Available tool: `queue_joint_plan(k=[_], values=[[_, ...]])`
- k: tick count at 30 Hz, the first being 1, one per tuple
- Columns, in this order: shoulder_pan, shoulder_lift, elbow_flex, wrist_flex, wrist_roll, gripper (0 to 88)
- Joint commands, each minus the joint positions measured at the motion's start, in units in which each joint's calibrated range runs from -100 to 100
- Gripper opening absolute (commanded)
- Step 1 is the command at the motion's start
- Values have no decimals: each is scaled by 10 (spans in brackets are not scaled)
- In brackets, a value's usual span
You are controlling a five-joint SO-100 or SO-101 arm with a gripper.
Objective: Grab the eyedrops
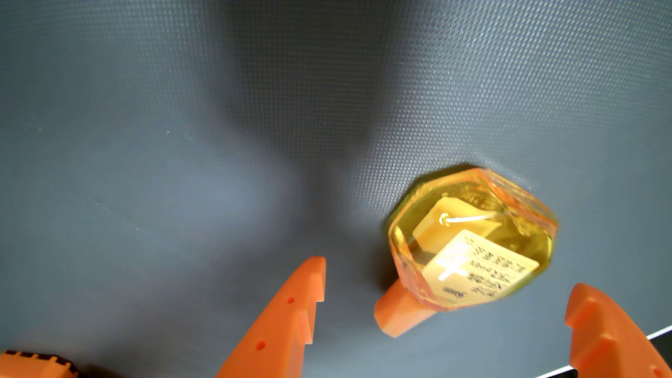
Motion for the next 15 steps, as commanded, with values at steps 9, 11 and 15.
queue_joint_plan(k=[9, 11, 15], values=[[-6, -2, 31, -55, 12, 368], [-4, -2, 32, -57, 15, 352], [-2, -2, 33, -63, 14, 332]])
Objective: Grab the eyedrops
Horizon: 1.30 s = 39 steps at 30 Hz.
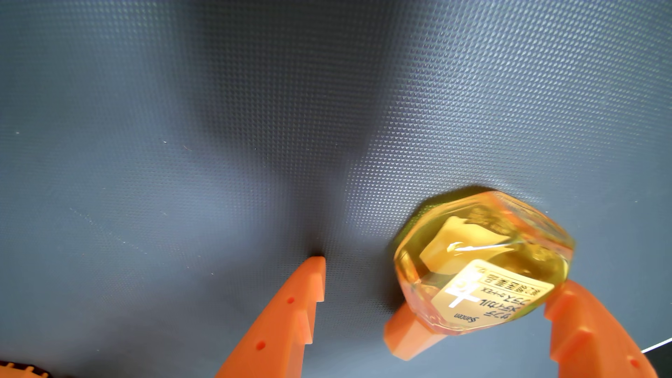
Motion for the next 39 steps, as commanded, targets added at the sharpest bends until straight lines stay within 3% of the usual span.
queue_joint_plan(k=[1, 25, 29, 39], values=[[2, -1, 1, -21, 2, 332], [9, -2, -5, -30, -1, 322], [9, -2, -5, -33, -3, 278], [9, -1, -3, -34, -3, 307]])
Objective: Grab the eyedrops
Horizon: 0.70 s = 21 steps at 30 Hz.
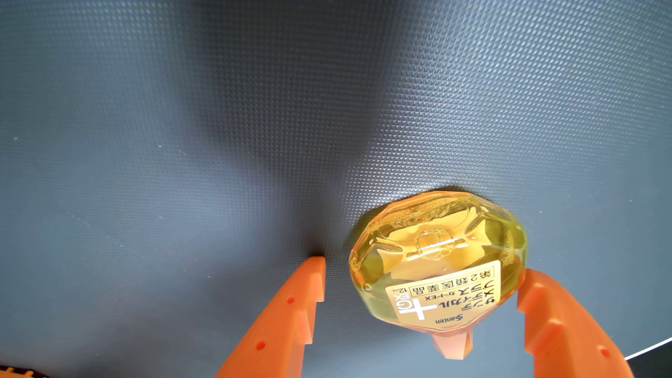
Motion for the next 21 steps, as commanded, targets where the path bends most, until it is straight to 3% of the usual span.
queue_joint_plan(k=[1, 21], values=[[4, -1, -6, -26, -3, 307], [-9, 17, -24, -25, -25, 308]])
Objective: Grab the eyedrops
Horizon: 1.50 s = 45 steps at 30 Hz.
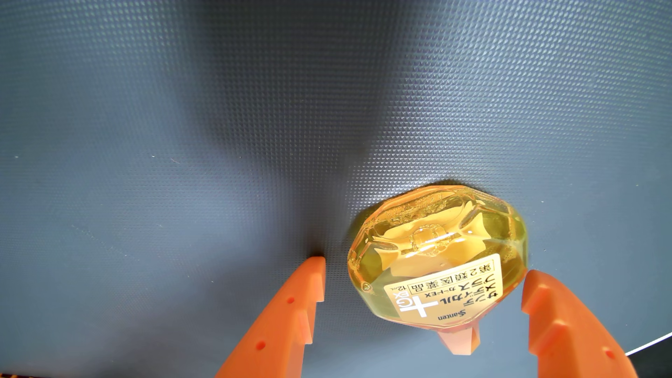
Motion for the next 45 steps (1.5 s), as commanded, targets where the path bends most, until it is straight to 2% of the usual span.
queue_joint_plan(k=[1, 8, 13, 22, 26, 34, 41, 45], values=[[-5, 5, -20, -24, -3, 309], [-11, 5, -26, -27, -3, 303], [-11, -1, -30, -36, -3, 183], [-11, -2, -37, -35, -1, 166], [-11, -1, -51, -34, 0, 93], [-10, -3, -65, -30, 18, 6], [-6, -4, -71, -15, 19, 6], [-6, 5, -100, 37, 18, 6]])
